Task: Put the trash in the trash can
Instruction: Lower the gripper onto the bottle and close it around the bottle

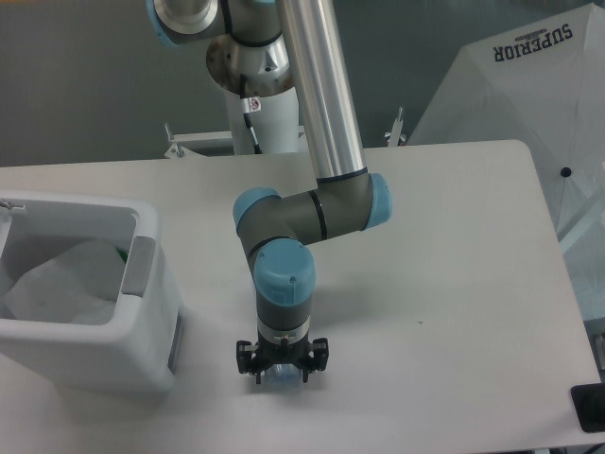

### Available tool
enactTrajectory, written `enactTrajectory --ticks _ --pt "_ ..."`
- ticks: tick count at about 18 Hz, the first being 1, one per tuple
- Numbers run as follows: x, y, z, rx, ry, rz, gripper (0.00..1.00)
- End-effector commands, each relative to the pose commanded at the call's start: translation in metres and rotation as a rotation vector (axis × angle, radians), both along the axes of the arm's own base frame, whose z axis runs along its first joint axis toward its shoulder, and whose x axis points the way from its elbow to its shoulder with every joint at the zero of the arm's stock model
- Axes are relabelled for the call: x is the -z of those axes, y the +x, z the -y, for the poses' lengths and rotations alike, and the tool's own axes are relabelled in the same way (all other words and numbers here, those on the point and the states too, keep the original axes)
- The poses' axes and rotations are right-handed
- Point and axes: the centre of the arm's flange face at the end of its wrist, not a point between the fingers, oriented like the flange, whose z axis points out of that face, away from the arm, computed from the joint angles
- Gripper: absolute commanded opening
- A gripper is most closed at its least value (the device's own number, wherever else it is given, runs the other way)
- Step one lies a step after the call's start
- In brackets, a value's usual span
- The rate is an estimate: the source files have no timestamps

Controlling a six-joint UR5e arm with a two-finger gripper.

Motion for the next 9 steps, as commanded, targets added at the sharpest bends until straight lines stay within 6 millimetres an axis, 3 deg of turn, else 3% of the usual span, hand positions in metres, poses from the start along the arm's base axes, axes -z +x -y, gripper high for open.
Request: enactTrajectory --ticks 9 --pt "-0.0018 0.0016 0.0003 0.0 0.001 -0.001 0.67"
